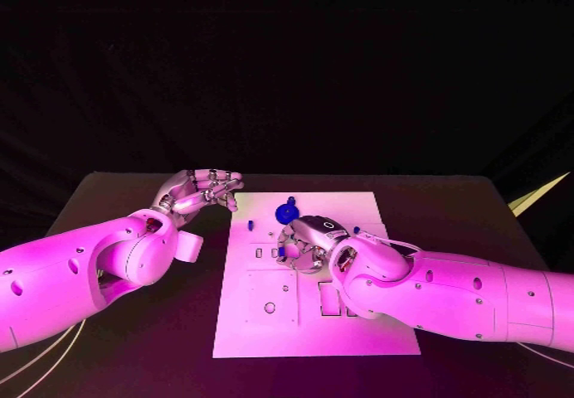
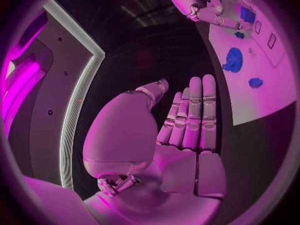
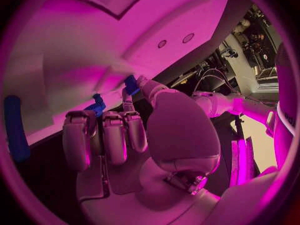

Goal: Assemble the parts on the task board

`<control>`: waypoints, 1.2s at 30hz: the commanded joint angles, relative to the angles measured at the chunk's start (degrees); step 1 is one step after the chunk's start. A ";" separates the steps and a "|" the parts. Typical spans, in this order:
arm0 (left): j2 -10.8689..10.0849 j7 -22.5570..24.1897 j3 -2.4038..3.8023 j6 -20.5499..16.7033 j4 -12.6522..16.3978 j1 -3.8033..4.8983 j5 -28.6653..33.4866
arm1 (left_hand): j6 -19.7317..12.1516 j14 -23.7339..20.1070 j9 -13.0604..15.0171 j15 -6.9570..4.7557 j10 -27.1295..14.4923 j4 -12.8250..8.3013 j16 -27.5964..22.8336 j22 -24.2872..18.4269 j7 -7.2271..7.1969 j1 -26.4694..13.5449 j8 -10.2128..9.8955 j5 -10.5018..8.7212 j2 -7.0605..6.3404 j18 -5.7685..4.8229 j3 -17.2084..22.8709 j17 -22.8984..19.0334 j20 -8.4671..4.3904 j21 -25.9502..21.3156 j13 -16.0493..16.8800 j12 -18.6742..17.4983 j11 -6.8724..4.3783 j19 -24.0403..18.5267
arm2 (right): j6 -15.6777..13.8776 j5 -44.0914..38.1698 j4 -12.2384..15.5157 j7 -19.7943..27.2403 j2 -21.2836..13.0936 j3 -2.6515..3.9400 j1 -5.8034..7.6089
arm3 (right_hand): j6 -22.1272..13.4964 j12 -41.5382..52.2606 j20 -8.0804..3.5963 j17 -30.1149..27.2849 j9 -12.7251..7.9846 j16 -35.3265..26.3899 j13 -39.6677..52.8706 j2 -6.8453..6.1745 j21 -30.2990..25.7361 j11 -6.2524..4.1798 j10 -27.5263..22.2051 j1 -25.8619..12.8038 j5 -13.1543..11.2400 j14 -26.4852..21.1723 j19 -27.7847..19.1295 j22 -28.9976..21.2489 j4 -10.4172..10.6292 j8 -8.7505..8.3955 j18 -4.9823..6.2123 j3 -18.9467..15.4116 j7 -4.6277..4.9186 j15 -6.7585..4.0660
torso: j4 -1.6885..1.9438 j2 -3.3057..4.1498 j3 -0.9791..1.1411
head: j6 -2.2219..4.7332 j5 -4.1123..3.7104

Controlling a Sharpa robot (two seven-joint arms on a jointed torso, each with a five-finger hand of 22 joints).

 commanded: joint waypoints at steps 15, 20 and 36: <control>-0.08 -0.06 0.03 0.38 0.12 0.03 -0.03 | -0.36 -0.52 0.84 0.01 -0.05 -0.17 1.24 1.18 0.26 -0.73 -0.28 0.48 -0.38 0.80 1.48 1.07 -0.05 1.14 1.04 0.27 0.12 -0.47 | 0.55 -0.20 -0.24 0.04 0.11 -0.04 -0.08 | -2.67 -4.10 0.22 14.40 0.13 0.00 9.22 -1.32 -0.94 0.72 -0.36 -2.37 0.49 5.37 3.85 12.29 0.10 0.29 -0.86 2.11 1.02 0.42 | 0.05 0.00 -0.06 | 0.07 -0.09; -0.10 -0.08 0.03 0.38 0.12 0.03 -0.03 | -0.41 -0.56 0.85 0.03 -0.13 -0.16 1.26 1.17 0.27 -0.73 -0.30 0.47 -0.40 0.79 1.46 1.07 -0.04 1.16 1.03 0.26 0.13 -0.49 | 0.56 -0.13 -0.23 0.09 0.18 -0.04 -0.08 | -3.28 -4.96 0.40 14.21 -0.12 -0.10 8.52 -1.78 -1.24 0.94 -1.05 -2.56 0.47 5.32 3.71 12.10 0.14 -0.06 -0.79 1.85 1.27 0.61 | 0.03 -0.01 -0.06 | 0.06 -0.09; -0.09 -0.64 0.03 0.43 0.04 0.03 -0.31 | -0.47 -0.58 0.86 0.03 -0.19 -0.17 1.28 1.17 0.27 -0.69 -0.32 0.48 -0.43 0.78 1.45 1.08 -0.04 1.19 1.03 0.24 0.14 -0.51 | -2.18 0.61 0.78 0.75 -0.40 -0.04 -0.08 | -7.70 -8.65 1.66 13.59 -3.38 -0.49 4.67 -2.07 -2.96 2.37 -4.21 2.34 0.91 5.14 3.15 11.21 6.65 -4.42 -0.44 -15.14 2.82 1.89 | 0.04 0.02 -0.01 | 0.10 -0.15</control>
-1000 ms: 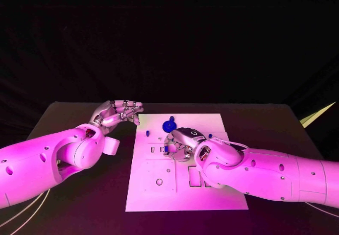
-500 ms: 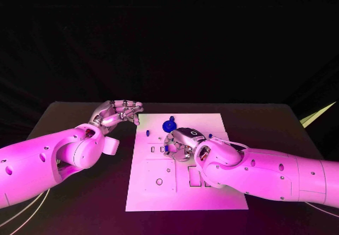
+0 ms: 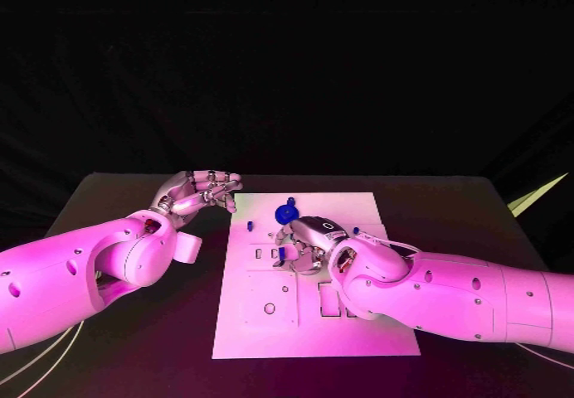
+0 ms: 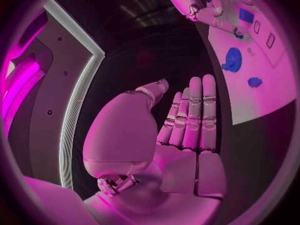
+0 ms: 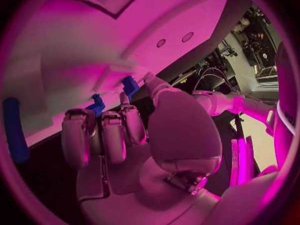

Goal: Assemble the parts on the task board

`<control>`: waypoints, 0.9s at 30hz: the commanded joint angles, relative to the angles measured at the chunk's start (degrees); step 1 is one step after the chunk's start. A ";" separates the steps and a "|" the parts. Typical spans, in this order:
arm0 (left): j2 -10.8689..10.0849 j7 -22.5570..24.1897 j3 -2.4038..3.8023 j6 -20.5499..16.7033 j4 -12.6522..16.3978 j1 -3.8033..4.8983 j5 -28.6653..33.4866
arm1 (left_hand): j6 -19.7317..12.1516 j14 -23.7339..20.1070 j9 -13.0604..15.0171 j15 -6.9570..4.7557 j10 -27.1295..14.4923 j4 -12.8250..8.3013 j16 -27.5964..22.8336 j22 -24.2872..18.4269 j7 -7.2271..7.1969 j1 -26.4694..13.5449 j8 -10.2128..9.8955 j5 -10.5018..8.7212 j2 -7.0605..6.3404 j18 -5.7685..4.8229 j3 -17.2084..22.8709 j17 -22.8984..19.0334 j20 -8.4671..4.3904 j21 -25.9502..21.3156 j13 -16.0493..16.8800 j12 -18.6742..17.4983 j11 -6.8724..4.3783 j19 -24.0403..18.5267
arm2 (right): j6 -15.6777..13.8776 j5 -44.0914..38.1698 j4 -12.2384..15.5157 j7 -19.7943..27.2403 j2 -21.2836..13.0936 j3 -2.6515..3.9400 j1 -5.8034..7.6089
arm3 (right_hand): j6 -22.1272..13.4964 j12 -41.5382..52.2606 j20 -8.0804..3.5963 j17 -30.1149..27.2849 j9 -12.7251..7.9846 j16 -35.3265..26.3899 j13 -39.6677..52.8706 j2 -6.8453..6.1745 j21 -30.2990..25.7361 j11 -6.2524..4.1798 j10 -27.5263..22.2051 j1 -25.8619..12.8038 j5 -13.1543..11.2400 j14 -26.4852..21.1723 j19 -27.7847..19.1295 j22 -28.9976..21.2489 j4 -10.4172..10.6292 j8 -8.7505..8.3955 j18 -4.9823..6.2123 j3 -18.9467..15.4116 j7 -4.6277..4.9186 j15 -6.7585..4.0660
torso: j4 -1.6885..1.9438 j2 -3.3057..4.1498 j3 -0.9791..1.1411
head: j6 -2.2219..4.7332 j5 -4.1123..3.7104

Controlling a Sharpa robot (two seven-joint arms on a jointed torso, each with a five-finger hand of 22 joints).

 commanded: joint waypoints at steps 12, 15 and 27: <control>1.29 -11.08 0.04 1.70 -0.94 0.06 -9.68 | -1.83 7.07 4.80 -1.42 0.47 3.24 23.23 5.43 -0.58 -3.26 6.48 0.32 -0.30 0.82 -4.46 16.81 -1.21 9.90 14.23 20.89 -1.66 2.58 | -7.01 18.17 4.65 14.02 -6.53 0.53 2.20 | -2.50 -1.30 0.70 12.93 -1.90 -0.76 3.57 0.45 -3.60 1.16 -2.66 5.24 1.14 4.94 2.19 9.32 4.10 -2.66 0.26 -8.11 0.97 1.01 | -0.23 -0.60 0.10 | 0.40 0.09; 1.66 -16.29 0.05 3.04 -1.06 0.12 -13.96 | -1.98 16.41 9.73 -2.59 -4.42 6.29 37.05 16.02 -1.99 -4.60 15.03 0.67 1.13 -0.68 -6.45 31.81 -2.32 18.17 27.41 40.73 -3.00 8.35 | -7.11 28.28 5.04 18.44 -8.39 0.67 3.41 | -1.09 -2.53 0.76 11.34 -1.71 -1.70 2.38 1.88 -7.18 1.02 -4.12 6.22 0.88 4.45 0.54 7.13 3.88 -1.70 1.06 -7.53 0.72 0.96 | -0.36 -1.04 0.23 | 0.42 0.35; 6.48 -41.05 0.20 17.69 -3.34 2.58 -31.04 | -2.85 25.78 20.89 -5.54 1.15 9.75 46.11 31.25 -5.81 -10.70 30.47 0.98 3.74 -3.16 -6.02 45.00 -4.83 27.55 43.32 61.58 -6.33 17.76 | -6.33 48.99 1.47 22.33 -14.62 0.96 8.30 | 1.14 -2.35 0.18 11.48 -0.74 -1.69 2.18 2.96 -7.93 0.18 -4.35 6.23 0.70 4.48 0.40 6.75 3.50 1.57 1.17 -7.49 -0.22 0.26 | -0.44 -3.07 0.50 | -0.16 0.84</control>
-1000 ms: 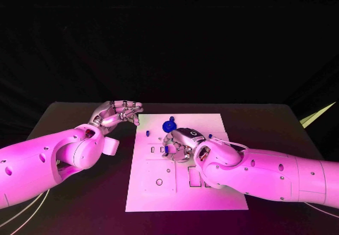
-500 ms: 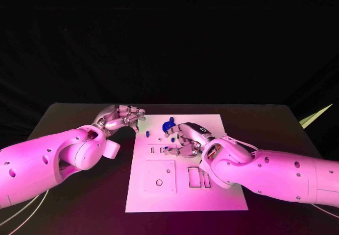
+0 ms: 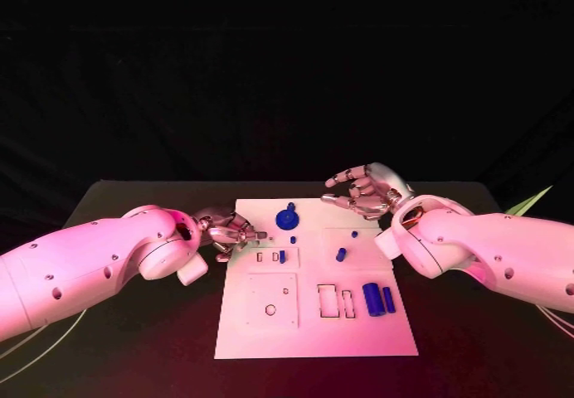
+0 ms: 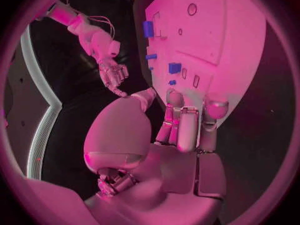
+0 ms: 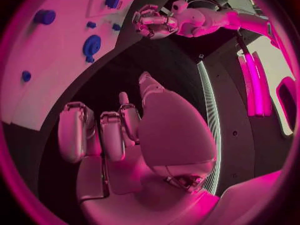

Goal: Assemble the parts on the task board

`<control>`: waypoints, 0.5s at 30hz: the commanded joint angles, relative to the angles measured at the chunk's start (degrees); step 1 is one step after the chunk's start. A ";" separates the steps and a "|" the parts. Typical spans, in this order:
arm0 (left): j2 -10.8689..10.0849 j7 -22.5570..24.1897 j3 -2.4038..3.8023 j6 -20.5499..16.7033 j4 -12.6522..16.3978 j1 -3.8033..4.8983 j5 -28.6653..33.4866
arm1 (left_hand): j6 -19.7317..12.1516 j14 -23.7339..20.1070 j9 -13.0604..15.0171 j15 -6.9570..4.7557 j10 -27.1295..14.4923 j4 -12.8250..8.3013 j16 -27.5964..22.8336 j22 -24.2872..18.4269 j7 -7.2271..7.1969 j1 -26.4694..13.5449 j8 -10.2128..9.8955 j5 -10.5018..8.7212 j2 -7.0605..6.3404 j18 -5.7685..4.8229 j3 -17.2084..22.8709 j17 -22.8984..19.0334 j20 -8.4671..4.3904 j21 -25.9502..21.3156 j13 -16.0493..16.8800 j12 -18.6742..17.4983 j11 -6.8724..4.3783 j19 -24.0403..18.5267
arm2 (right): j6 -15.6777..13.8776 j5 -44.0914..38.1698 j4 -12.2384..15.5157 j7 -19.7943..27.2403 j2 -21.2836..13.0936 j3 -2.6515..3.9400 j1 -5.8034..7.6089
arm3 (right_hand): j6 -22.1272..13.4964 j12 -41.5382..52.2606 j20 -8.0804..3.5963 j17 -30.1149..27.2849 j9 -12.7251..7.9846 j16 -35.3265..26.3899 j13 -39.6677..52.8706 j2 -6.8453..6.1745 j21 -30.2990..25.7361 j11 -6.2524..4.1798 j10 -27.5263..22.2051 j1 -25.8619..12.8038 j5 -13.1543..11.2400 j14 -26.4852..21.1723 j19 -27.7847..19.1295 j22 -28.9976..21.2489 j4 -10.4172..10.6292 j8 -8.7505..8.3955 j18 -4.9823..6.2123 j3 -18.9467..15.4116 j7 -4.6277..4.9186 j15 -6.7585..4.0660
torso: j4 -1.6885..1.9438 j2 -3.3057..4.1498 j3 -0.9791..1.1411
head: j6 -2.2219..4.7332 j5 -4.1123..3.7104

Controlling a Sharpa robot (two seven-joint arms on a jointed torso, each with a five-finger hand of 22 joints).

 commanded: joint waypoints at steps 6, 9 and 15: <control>5.41 -8.30 0.10 5.14 -4.06 1.86 -8.03 | -0.32 1.64 3.52 -0.79 3.63 0.56 1.63 2.03 -1.03 -3.35 3.52 0.62 -0.57 -1.81 -0.39 5.50 -0.68 1.47 2.17 2.28 -1.13 2.16 | 1.52 1.22 -3.96 -0.95 -0.28 0.03 0.79 | 0.64 -0.43 -0.12 11.40 0.62 -0.40 2.11 1.21 -0.92 -0.21 -2.54 0.31 0.70 4.98 0.07 6.66 -0.19 1.01 1.12 -2.06 0.21 -0.61 | -0.04 -1.31 0.20 | -0.59 0.45; 7.12 -10.03 -0.03 5.72 -5.08 2.27 -9.94 | -0.52 1.66 4.38 -0.86 3.65 0.59 1.63 2.11 -1.11 -4.75 4.11 0.56 -0.82 -1.82 -1.15 5.51 -0.76 1.54 2.26 2.48 -1.20 2.17 | 1.82 0.42 -4.70 -1.42 -0.19 0.03 0.87 | 0.62 -0.45 -0.13 11.39 0.63 -0.41 2.09 1.21 -0.97 -0.22 -2.56 0.31 0.70 4.98 0.05 6.63 -0.19 1.05 1.13 -2.07 0.21 -0.62 | -0.03 -1.42 0.22 | -0.80 0.62; 9.07 -11.77 -0.11 5.20 -5.83 2.71 -11.64 | -0.49 1.83 5.36 -0.97 4.06 0.58 1.78 2.79 -1.29 -5.90 4.85 0.52 -0.92 -1.94 -1.95 5.82 -0.85 1.85 2.81 2.98 -1.34 2.57 | 2.30 -1.11 -5.38 -2.35 0.12 0.02 0.92 | 0.59 -0.45 -0.14 11.35 0.63 -0.43 2.09 1.20 -0.98 -0.22 -2.56 0.30 0.69 4.97 0.05 6.63 -0.19 1.06 1.13 -2.08 0.21 -0.63 | -0.03 -1.44 0.23 | -0.94 0.75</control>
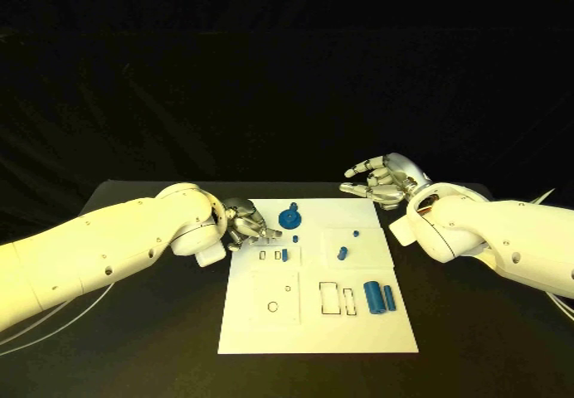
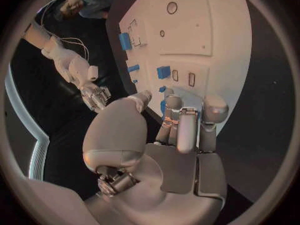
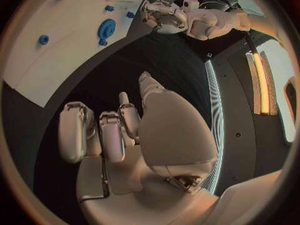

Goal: Assemble the parts on the task board

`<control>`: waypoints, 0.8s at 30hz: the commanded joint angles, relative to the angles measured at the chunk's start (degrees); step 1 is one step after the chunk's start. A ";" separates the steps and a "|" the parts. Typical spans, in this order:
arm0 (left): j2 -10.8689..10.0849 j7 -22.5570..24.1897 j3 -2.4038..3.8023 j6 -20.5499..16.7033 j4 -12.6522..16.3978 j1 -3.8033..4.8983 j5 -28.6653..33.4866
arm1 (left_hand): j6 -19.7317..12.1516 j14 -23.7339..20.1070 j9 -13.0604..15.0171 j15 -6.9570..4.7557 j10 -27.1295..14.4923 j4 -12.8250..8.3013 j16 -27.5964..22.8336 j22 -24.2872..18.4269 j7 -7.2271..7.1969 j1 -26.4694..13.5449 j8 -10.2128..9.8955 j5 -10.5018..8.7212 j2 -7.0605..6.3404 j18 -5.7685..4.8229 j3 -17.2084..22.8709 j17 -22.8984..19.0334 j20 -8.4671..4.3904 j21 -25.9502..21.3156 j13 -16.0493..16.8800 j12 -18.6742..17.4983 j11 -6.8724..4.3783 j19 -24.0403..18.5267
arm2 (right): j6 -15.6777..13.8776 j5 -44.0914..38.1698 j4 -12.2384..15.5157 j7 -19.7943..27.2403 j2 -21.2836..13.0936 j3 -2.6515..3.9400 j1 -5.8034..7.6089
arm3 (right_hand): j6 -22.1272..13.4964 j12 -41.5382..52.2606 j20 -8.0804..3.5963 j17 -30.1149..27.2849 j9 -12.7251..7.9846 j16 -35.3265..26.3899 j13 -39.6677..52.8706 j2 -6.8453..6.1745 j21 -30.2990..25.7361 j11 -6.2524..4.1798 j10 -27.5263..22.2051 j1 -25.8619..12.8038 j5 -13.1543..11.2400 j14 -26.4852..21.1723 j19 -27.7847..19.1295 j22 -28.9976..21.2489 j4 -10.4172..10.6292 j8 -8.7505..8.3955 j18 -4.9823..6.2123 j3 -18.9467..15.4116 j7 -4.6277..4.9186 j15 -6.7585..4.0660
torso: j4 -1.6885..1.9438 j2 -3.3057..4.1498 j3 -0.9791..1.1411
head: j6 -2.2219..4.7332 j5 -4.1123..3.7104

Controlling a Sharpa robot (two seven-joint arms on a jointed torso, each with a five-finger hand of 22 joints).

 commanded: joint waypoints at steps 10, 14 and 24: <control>2.99 -2.68 -0.26 1.35 -1.56 0.68 -3.52 | -1.03 1.49 2.06 -0.58 1.15 0.65 1.17 1.40 -0.32 -2.39 1.49 0.51 -0.35 -1.98 -2.88 5.89 -0.22 1.30 0.24 0.59 -0.68 1.37 | 0.84 -2.74 -0.95 -1.73 0.47 0.00 0.03 | 0.28 -0.51 -0.18 11.31 0.60 -0.46 2.00 1.17 -0.98 -0.02 -1.42 0.19 0.66 4.95 0.08 6.63 0.11 1.10 1.12 -1.92 0.24 -0.65 | 0.08 0.04 -0.01 | -0.26 0.00; 3.90 -3.14 -0.43 2.47 -2.25 0.89 -4.70 | -1.16 1.59 2.31 -0.57 1.17 0.67 1.27 1.50 -0.31 -3.04 1.52 0.51 -0.18 -2.00 -3.29 6.12 -0.23 1.35 0.35 0.67 -0.67 1.41 | 0.93 -3.08 -1.32 -2.10 0.57 -0.01 0.04 | 0.08 -0.51 -0.20 11.28 0.58 -0.48 1.98 1.15 -1.01 -0.02 -1.42 0.14 0.65 4.95 0.08 6.62 0.13 1.10 1.13 -1.97 0.26 -0.66 | 0.07 0.08 0.01 | -0.38 0.04; 5.40 -3.64 -0.67 4.30 -3.60 1.09 -5.97 | -1.29 1.81 2.62 -0.57 1.14 0.65 1.50 1.92 -0.32 -3.80 1.54 0.50 0.02 -2.08 -3.84 6.59 -0.22 1.54 0.36 0.72 -0.66 1.63 | 1.06 -3.57 -1.75 -2.71 0.77 -0.03 0.03 | -0.16 -0.53 -0.23 11.25 0.56 -0.50 1.94 1.17 -1.08 0.00 -1.44 0.04 0.65 4.94 0.07 6.58 0.19 1.11 1.14 -2.04 0.28 -0.66 | 0.03 0.14 0.05 | -0.54 0.07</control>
